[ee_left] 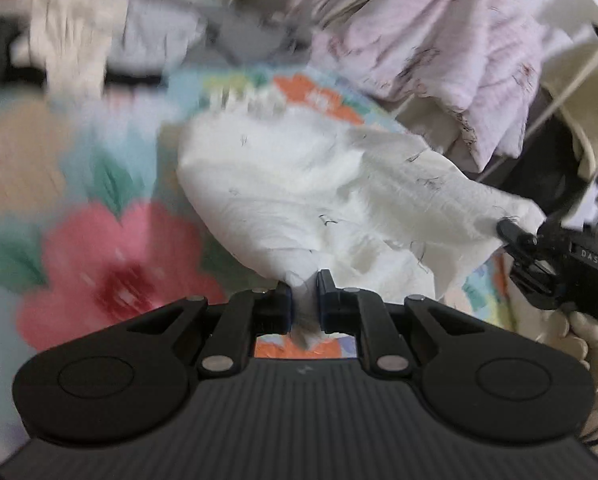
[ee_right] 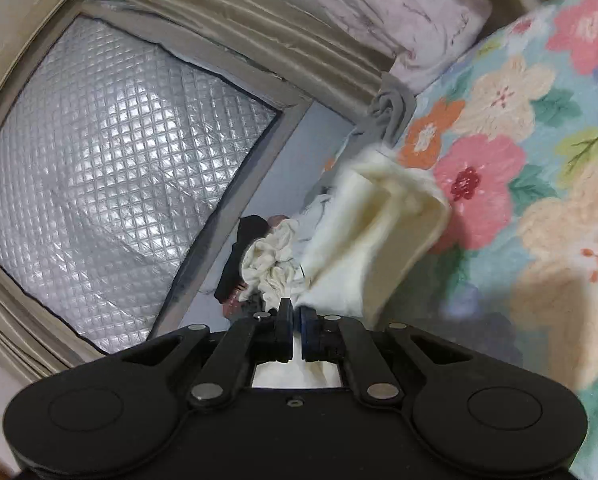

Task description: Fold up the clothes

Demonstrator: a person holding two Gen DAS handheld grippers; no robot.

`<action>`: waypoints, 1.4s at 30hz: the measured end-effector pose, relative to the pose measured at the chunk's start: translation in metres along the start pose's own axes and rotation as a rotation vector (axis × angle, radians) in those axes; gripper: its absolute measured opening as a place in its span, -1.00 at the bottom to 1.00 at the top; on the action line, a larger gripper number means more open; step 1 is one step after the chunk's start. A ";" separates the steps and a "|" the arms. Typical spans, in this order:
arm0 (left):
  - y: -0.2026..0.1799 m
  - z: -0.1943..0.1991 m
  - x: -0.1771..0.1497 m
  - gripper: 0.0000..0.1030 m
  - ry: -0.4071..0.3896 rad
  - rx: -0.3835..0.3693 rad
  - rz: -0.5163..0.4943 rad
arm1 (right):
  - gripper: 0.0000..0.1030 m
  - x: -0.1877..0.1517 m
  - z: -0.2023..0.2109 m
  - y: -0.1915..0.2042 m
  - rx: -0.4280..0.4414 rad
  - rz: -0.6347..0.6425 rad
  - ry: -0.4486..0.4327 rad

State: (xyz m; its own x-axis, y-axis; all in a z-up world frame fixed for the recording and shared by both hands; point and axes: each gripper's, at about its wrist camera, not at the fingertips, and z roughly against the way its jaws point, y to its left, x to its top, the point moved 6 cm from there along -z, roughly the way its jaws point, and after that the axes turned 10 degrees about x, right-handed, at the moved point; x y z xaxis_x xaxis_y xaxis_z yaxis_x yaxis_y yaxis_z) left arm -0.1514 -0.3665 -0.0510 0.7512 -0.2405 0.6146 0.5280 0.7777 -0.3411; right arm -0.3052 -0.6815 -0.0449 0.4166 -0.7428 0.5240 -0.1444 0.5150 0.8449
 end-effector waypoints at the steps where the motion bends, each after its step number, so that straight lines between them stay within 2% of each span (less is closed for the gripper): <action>1: 0.003 0.006 -0.001 -0.78 0.007 0.027 -0.020 | -0.89 -0.007 0.003 -0.004 -0.098 0.041 0.021; 3: 0.011 0.000 -0.012 -0.77 0.058 0.079 -0.036 | -0.88 -0.018 0.008 -0.025 -0.283 0.037 0.064; 6: 0.027 -0.021 -0.038 -0.77 0.163 0.157 -0.040 | -0.82 -0.014 0.020 -0.040 -0.497 0.065 0.057; 7: 0.028 -0.027 -0.042 -0.77 0.183 0.174 -0.041 | -0.81 -0.008 0.024 -0.033 -0.553 0.136 0.033; 9: 0.028 -0.031 -0.040 -0.76 0.185 0.168 -0.030 | -0.81 0.003 0.027 -0.016 -0.600 0.246 -0.019; 11: 0.026 -0.028 -0.028 -0.68 0.152 0.150 -0.023 | -0.81 0.011 0.019 -0.007 -0.525 0.274 -0.024; 13: 0.022 -0.025 -0.011 -0.60 0.104 0.140 -0.044 | -0.80 0.017 -0.006 -0.002 -0.475 0.337 0.051; 15: 0.013 -0.031 0.006 -0.60 0.087 0.131 -0.080 | -0.76 0.019 -0.033 0.005 -0.537 0.504 0.126; 16: 0.007 -0.038 0.015 -0.60 0.087 0.123 -0.099 | -0.76 0.019 -0.056 0.007 -0.542 0.579 0.189; 17: 0.001 -0.044 0.024 -0.59 0.087 0.115 -0.117 | -0.77 0.020 -0.071 0.008 -0.511 0.618 0.244; 18: -0.006 -0.052 0.031 -0.59 0.089 0.097 -0.140 | -0.73 0.021 -0.085 0.004 -0.474 0.619 0.286; 19: -0.012 -0.060 0.039 -0.55 0.092 0.075 -0.165 | -0.52 0.023 -0.099 0.001 -0.437 0.620 0.328; 20: -0.019 -0.068 0.046 -0.43 0.094 0.053 -0.191 | -0.37 0.025 -0.111 -0.006 -0.438 0.612 0.363; 22: -0.029 -0.085 0.055 -0.26 0.091 0.052 -0.266 | -0.31 0.030 -0.134 -0.022 -0.440 0.594 0.433; 25: -0.038 -0.106 0.055 -0.24 0.094 0.085 -0.383 | -0.24 0.029 -0.141 -0.046 -0.519 0.628 0.489; 28: -0.029 -0.116 0.047 -0.24 0.113 0.107 -0.371 | -0.20 0.018 -0.128 -0.070 -0.538 0.568 0.519; 31: -0.013 -0.121 0.041 -0.24 0.159 0.070 -0.278 | -0.09 0.023 -0.117 -0.083 -0.419 0.367 0.427; 34: -0.002 -0.125 0.046 -0.24 0.179 0.051 -0.205 | -0.09 0.022 -0.117 -0.080 -0.268 0.257 0.435; 36: -0.001 -0.122 0.049 -0.23 0.172 0.063 -0.205 | -0.45 0.020 -0.117 -0.075 -0.303 0.309 0.413; 37: -0.001 -0.121 0.049 -0.23 0.166 0.072 -0.211 | -0.80 0.019 -0.117 -0.071 -0.330 0.351 0.399; 38: -0.001 -0.119 0.050 -0.21 0.162 0.076 -0.213 | -0.81 0.018 -0.118 -0.064 -0.332 0.385 0.389; 42: -0.006 -0.113 0.051 -0.20 0.151 0.075 -0.206 | -0.84 0.005 -0.131 -0.034 -0.225 0.439 0.397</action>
State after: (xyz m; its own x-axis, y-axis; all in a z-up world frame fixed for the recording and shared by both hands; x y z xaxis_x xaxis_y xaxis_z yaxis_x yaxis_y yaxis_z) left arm -0.0714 -0.4495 -0.0975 0.6847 -0.4774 0.5507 0.6492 0.7430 -0.1630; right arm -0.1807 -0.6471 -0.0852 0.6689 -0.2487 0.7006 -0.2034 0.8452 0.4942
